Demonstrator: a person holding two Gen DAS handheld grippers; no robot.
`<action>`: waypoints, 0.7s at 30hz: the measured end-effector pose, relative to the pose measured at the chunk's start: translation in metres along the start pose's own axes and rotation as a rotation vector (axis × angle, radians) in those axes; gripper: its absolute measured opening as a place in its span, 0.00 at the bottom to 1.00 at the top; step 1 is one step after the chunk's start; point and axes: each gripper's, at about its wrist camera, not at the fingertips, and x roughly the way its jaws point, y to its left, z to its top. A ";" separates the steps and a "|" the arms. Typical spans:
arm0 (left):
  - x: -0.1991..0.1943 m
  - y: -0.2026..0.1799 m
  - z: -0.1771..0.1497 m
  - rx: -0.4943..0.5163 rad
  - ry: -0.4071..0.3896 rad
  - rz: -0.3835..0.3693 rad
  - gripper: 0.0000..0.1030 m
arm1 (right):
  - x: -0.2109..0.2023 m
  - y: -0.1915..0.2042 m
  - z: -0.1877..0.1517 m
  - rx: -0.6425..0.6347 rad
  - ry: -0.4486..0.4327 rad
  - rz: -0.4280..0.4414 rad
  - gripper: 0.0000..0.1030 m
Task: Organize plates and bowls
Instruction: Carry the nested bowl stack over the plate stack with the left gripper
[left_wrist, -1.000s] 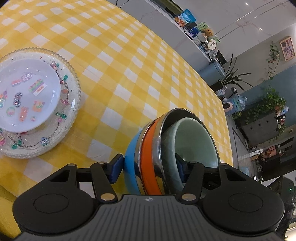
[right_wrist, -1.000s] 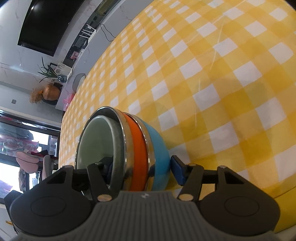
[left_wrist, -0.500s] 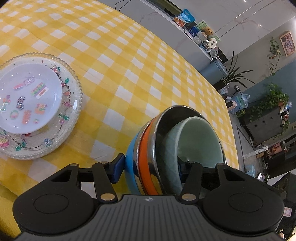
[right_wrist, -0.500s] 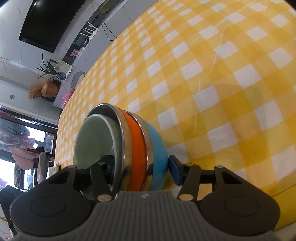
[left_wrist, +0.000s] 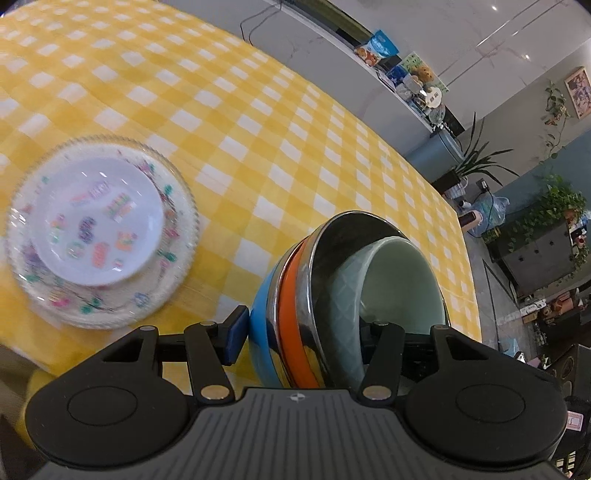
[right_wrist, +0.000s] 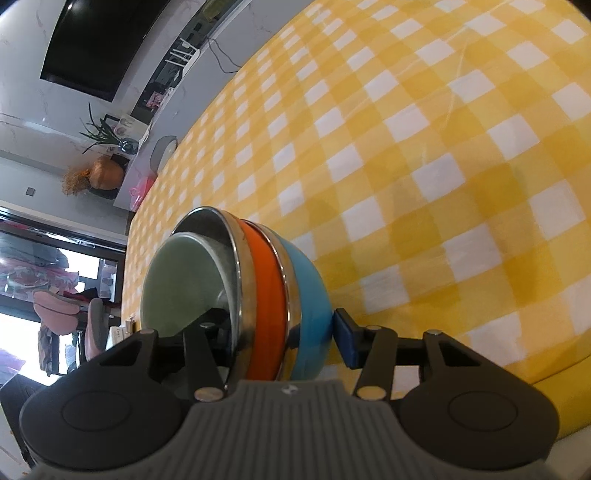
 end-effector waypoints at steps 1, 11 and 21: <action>-0.004 0.000 0.001 0.000 -0.004 0.005 0.58 | 0.001 0.005 0.000 -0.006 0.005 0.005 0.48; -0.062 0.029 0.022 -0.051 -0.084 0.063 0.58 | 0.024 0.070 -0.012 -0.075 0.058 0.069 0.48; -0.083 0.074 0.046 -0.158 -0.134 0.088 0.57 | 0.066 0.129 -0.020 -0.146 0.108 0.076 0.48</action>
